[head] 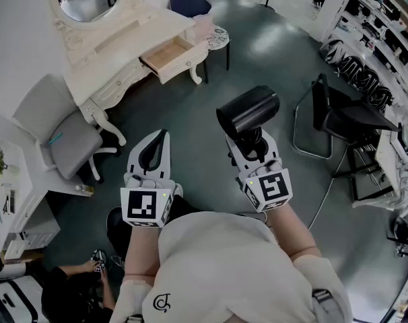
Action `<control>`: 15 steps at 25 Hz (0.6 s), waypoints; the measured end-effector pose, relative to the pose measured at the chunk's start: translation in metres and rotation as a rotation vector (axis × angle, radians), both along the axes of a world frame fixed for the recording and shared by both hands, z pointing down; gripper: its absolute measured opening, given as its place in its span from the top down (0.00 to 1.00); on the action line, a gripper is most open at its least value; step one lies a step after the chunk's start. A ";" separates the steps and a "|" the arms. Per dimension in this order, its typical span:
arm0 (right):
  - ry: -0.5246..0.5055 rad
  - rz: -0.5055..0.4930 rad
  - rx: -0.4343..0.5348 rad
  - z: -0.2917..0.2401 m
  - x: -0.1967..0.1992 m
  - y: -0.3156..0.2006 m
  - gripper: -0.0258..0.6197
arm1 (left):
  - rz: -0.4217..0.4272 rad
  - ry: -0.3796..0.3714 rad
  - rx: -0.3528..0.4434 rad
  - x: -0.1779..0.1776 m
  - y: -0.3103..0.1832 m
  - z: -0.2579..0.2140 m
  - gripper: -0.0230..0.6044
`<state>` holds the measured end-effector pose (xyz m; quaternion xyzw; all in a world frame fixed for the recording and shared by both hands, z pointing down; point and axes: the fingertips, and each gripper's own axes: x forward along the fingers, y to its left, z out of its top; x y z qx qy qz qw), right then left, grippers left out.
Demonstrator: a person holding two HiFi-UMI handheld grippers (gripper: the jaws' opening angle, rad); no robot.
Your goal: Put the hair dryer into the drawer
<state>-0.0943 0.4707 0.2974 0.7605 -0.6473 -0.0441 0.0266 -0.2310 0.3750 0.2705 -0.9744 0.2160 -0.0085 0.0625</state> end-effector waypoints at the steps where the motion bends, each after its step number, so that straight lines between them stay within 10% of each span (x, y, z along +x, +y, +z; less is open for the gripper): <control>1: -0.003 0.000 0.004 0.000 0.000 -0.001 0.67 | -0.002 0.000 0.001 -0.001 0.000 0.000 0.95; 15: -0.022 -0.021 0.017 0.002 0.005 0.001 0.67 | 0.001 0.012 -0.009 0.010 0.000 0.001 0.95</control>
